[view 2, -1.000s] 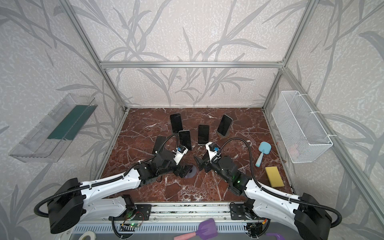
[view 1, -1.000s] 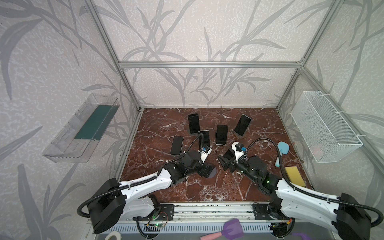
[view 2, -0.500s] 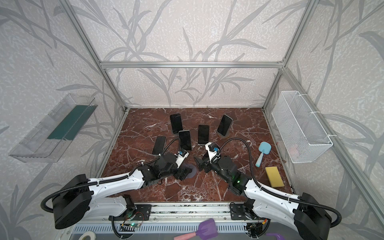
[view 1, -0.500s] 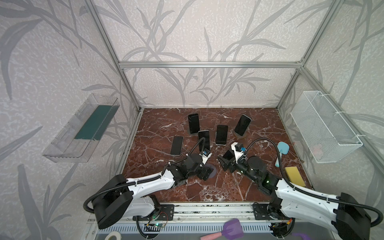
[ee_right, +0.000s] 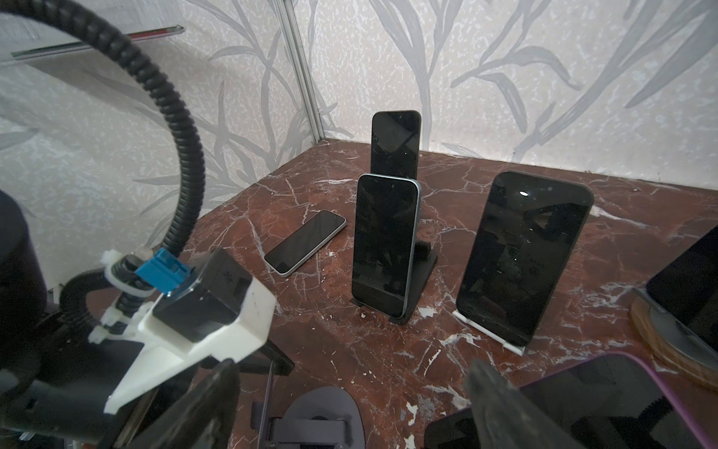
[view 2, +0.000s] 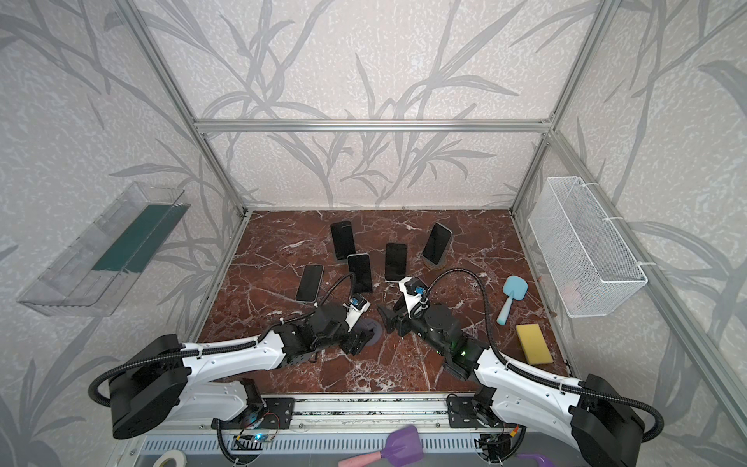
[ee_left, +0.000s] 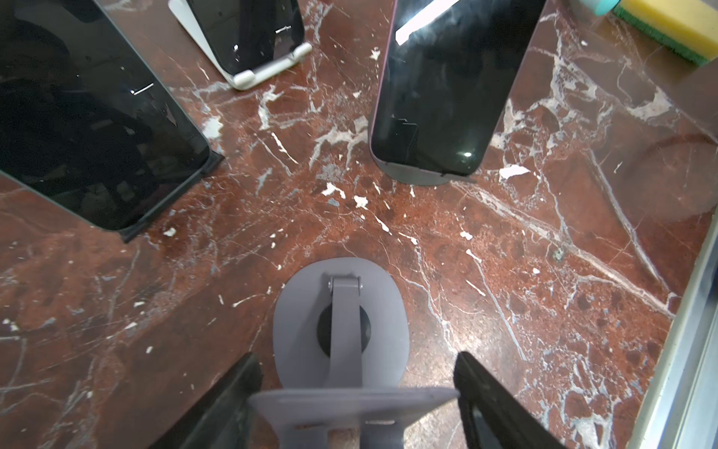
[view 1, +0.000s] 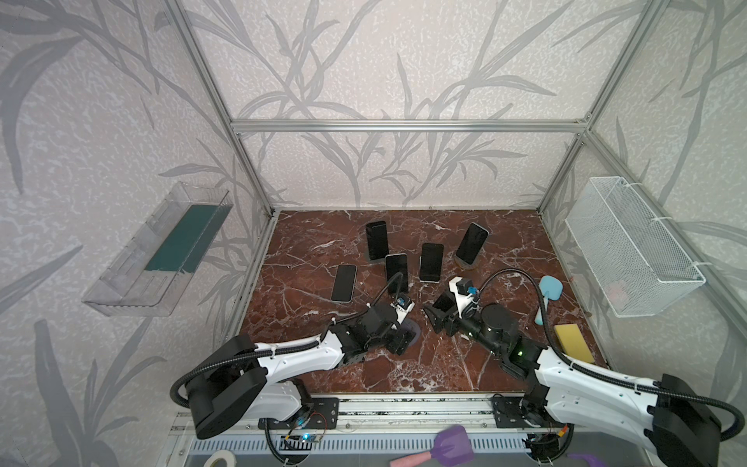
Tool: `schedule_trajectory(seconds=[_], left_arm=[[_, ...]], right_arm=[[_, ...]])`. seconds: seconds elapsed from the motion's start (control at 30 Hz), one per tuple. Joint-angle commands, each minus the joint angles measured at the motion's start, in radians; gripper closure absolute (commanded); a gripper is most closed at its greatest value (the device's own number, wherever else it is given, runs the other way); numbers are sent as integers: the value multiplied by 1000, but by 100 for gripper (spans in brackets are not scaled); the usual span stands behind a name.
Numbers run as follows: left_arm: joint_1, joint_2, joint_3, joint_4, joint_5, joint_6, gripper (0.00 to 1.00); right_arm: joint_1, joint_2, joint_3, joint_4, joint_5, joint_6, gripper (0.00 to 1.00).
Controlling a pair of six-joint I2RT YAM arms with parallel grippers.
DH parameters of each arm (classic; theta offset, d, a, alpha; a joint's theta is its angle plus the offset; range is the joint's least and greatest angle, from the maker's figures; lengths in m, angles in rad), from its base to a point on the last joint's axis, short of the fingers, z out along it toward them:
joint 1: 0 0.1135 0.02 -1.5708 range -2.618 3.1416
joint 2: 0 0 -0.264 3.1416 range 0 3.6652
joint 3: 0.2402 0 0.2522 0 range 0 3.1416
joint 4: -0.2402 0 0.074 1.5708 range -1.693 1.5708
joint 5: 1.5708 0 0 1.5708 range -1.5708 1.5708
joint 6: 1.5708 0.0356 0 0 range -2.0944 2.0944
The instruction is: Remove the phone from the phone stand
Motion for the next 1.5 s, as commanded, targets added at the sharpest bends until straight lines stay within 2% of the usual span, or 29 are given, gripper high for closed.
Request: schedule_trajectory(seconds=[0.0,0.17,0.5,0.6,0.73,0.97,1.1,1.23,1.4,1.47], left_arm=[[-4,26,43,-13,-8,-12,25],[-5,19,67,-62,-11,-13,38],[-6,-55,66,-111,-48,-11,42],[-6,-79,79,-147,-101,-10,43],[1,-109,112,-251,-230,-32,42],[48,-145,157,-398,-344,-102,43],[107,-214,177,-471,-407,-160,45],[218,-301,207,-523,-412,-184,45],[344,-323,278,-538,-437,-129,45],[388,-314,304,-505,-494,-97,44]], right_arm=[[6,-1,3,11,13,1,10],[6,-1,3,11,18,2,10],[6,7,3,14,18,3,10],[6,7,3,14,20,1,10],[6,3,3,12,21,0,10],[6,-9,0,13,21,4,10],[6,-9,0,16,15,8,10],[6,-15,-2,16,15,9,10],[6,-15,-3,16,16,9,10],[6,-15,-3,16,15,11,10]])
